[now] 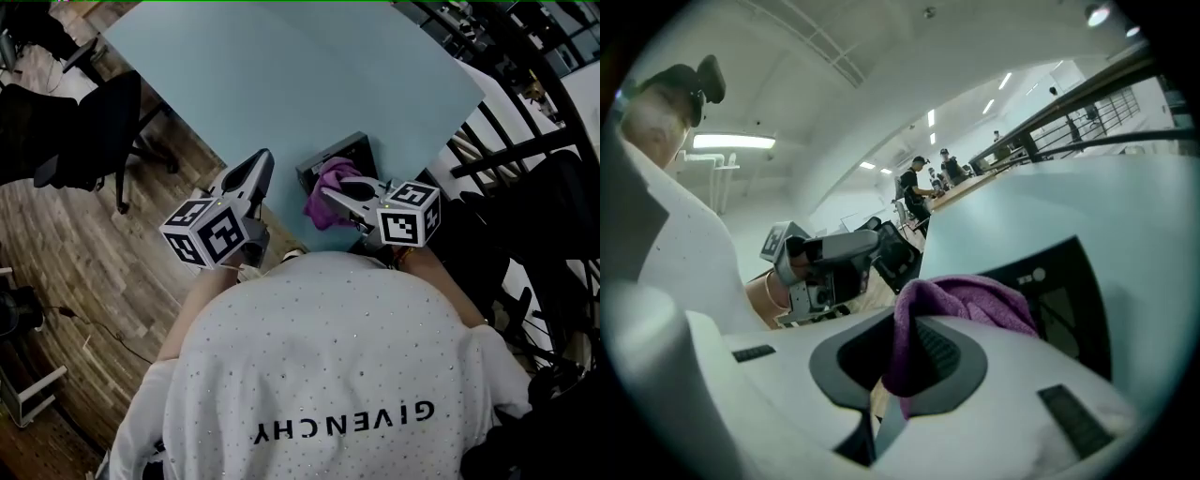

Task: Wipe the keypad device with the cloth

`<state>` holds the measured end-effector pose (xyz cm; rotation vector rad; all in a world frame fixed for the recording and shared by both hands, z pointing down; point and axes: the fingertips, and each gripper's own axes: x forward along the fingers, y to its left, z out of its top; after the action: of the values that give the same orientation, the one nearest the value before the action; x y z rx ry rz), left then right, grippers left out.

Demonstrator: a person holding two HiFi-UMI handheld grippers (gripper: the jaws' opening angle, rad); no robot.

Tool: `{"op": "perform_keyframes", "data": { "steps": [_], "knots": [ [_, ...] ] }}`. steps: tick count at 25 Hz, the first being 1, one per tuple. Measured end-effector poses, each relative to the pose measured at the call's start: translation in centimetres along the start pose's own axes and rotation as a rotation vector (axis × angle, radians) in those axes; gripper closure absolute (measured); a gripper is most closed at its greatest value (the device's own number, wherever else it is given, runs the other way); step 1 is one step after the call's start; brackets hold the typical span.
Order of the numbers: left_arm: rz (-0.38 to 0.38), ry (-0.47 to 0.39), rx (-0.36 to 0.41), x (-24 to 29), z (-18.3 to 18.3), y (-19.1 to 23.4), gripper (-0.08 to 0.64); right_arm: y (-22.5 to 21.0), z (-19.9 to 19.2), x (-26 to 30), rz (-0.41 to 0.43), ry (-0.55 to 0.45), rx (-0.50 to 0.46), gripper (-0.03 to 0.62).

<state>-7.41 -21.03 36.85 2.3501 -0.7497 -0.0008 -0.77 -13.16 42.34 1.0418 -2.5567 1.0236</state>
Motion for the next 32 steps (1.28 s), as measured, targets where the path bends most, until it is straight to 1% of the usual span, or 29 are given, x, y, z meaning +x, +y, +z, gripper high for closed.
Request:
{"op": "perform_keyframes", "data": {
  "steps": [3, 5, 10, 15, 18, 25, 29, 32],
  "knots": [
    [-0.008, 0.005, 0.003, -0.2, -0.5, -0.4, 0.56, 0.5, -1.9, 0.6, 0.014, 0.051, 0.022, 0.566],
    [-0.003, 0.009, 0.006, -0.3, -0.8, -0.3, 0.56, 0.4, -2.4, 0.9, 0.014, 0.071, 0.025, 0.566],
    [0.013, 0.021, -0.02, -0.6, -1.7, 0.3, 0.56, -0.5, -2.3, 1.1, -0.007, 0.072, 0.046, 0.566],
    [0.022, 0.002, -0.03, -0.9, -1.5, 0.7, 0.56, -1.0, -2.1, 0.5, -0.008, 0.089, 0.026, 0.566],
    [0.027, 0.002, -0.031, -0.7, -1.4, 0.9, 0.56, -1.7, -2.1, -0.1, -0.013, 0.083, 0.035, 0.566],
    [0.043, 0.023, -0.028, 0.4, -2.6, 0.4, 0.56, -5.0, -1.9, -2.5, -0.076, 0.045, 0.075, 0.566],
    [0.052, 0.039, -0.027, 0.7, -3.6, -0.5, 0.56, -5.9, -1.4, -3.0, -0.058, 0.027, 0.102, 0.566],
    [0.081, 0.042, -0.029, 0.2, -4.3, -1.1, 0.56, -6.2, -1.6, -3.3, -0.029, 0.043, 0.095, 0.566]
  ]
}}
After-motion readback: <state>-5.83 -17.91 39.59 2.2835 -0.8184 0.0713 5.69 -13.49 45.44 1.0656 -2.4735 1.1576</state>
